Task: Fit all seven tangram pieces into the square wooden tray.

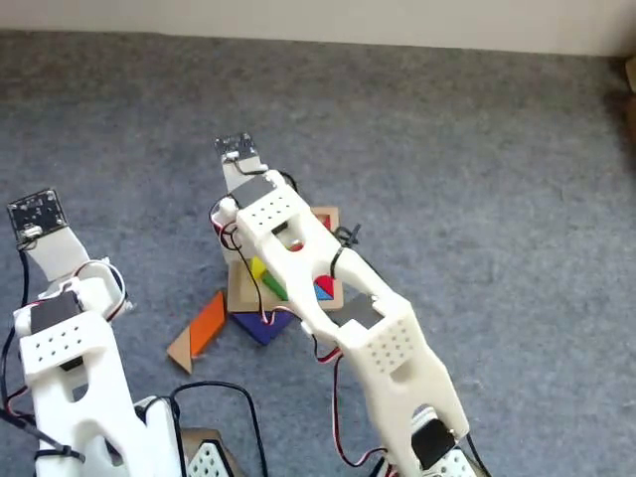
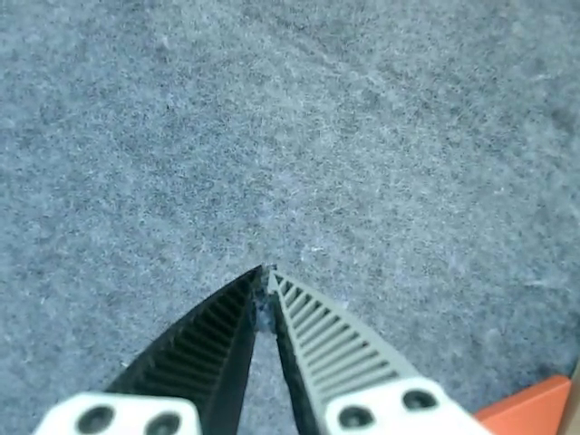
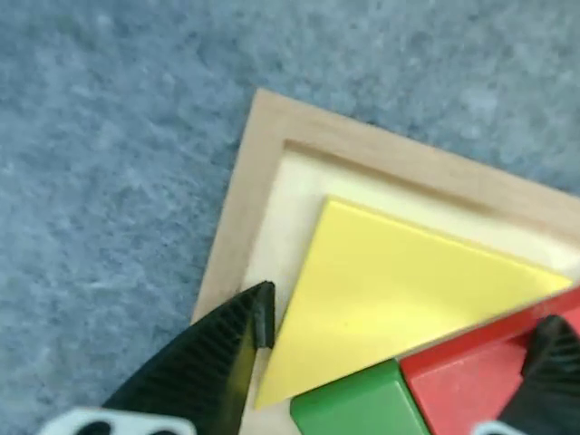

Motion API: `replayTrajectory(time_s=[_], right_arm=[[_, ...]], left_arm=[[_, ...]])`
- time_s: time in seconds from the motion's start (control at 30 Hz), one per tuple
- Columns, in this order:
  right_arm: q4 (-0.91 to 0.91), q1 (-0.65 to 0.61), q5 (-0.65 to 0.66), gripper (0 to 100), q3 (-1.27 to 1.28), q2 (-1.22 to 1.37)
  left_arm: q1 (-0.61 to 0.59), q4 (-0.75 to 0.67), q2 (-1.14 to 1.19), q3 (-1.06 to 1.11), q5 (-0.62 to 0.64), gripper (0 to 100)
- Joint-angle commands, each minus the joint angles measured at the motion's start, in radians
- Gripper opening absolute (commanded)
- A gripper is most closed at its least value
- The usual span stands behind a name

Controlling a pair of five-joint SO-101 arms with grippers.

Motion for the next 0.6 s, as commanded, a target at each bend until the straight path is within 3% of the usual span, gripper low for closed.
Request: replayTrajectory(time_s=[0.0,0.17,0.37,0.57], right_arm=[[-0.004,0.004,0.092,39.7,-0.004,0.03],[0.012,0.013,0.115,38.5,0.002,0.036],[0.067,0.058,0.153,23.1,-0.002,0.033],[0.081,0.111,0.209,22.1,-0.024,-0.016]], left_arm=[[-0.005,-0.015,-0.022,-0.005,0.003,1],[-0.005,-0.015,-0.022,-0.005,0.003,1],[-0.005,-0.015,-0.022,-0.005,0.003,1],[-0.005,-0.015,-0.022,-0.005,0.003,1]])
